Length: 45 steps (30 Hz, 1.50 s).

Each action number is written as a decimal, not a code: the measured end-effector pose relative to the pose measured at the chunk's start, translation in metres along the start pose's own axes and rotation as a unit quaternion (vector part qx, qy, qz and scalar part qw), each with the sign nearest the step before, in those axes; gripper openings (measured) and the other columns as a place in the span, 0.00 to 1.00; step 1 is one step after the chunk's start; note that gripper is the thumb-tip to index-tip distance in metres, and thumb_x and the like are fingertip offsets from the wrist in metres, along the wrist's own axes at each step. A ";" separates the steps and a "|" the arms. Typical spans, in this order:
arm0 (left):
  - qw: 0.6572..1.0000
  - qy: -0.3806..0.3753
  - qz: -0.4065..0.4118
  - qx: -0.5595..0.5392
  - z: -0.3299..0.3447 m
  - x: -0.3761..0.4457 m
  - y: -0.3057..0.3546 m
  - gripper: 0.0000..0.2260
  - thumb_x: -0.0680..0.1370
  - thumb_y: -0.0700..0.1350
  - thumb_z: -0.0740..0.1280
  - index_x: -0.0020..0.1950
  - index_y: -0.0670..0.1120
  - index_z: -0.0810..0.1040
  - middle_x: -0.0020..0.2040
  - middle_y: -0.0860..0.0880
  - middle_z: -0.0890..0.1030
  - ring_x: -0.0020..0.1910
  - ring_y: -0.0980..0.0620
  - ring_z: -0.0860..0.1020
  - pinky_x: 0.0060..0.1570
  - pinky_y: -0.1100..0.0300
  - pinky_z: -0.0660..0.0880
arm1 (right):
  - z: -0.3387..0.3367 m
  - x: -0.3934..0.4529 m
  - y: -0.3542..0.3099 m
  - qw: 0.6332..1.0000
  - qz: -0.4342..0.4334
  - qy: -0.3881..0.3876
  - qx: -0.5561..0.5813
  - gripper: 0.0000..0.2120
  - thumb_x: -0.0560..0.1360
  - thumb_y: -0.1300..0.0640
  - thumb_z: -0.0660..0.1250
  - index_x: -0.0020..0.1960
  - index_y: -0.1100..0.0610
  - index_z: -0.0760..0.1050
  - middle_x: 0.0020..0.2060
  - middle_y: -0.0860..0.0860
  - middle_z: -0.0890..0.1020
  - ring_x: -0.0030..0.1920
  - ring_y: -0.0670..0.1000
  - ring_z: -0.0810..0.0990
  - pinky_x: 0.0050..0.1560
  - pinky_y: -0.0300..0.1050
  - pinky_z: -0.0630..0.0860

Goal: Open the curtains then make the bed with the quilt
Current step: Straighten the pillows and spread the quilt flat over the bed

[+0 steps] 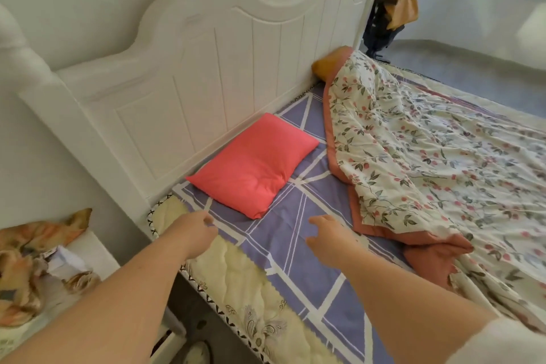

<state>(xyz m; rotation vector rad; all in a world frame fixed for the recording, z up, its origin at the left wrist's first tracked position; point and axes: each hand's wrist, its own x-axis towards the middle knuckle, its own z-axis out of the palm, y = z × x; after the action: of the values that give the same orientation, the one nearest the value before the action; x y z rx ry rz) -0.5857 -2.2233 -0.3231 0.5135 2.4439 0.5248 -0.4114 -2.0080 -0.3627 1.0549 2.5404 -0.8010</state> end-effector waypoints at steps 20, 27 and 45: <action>0.991 -0.052 -0.121 0.009 0.043 0.343 -0.159 0.35 0.76 0.51 0.64 0.77 0.47 0.49 0.73 0.41 0.63 0.65 0.37 0.69 0.57 0.49 0.71 | 0.216 0.200 -0.102 0.995 0.056 -0.067 -0.054 0.27 0.72 0.46 0.64 0.69 0.49 0.64 0.70 0.50 0.64 0.66 0.57 0.66 0.61 0.54 0.65; 0.996 0.014 -0.093 0.002 0.077 0.393 -0.166 0.36 0.76 0.47 0.65 0.76 0.50 0.46 0.61 0.35 0.75 0.52 0.36 0.76 0.46 0.49 0.72 | 0.258 0.236 -0.100 0.983 0.037 -0.045 -0.173 0.22 0.71 0.48 0.64 0.62 0.55 0.67 0.60 0.56 0.69 0.58 0.59 0.69 0.52 0.51 0.68; 0.942 0.041 -0.004 0.334 0.033 0.386 -0.213 0.19 0.75 0.37 0.59 0.65 0.41 0.62 0.47 0.36 0.80 0.47 0.37 0.80 0.43 0.51 0.72 | 0.261 0.247 -0.155 0.986 -0.020 -0.155 -0.065 0.12 0.74 0.63 0.59 0.56 0.61 0.74 0.54 0.60 0.76 0.56 0.63 0.74 0.50 0.53 0.72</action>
<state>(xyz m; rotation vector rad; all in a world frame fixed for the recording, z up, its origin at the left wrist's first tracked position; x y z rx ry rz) -0.9082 -2.2159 -0.6253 0.7557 2.6704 -0.3251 -0.6841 -2.1119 -0.6241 0.7727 2.3193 -0.7338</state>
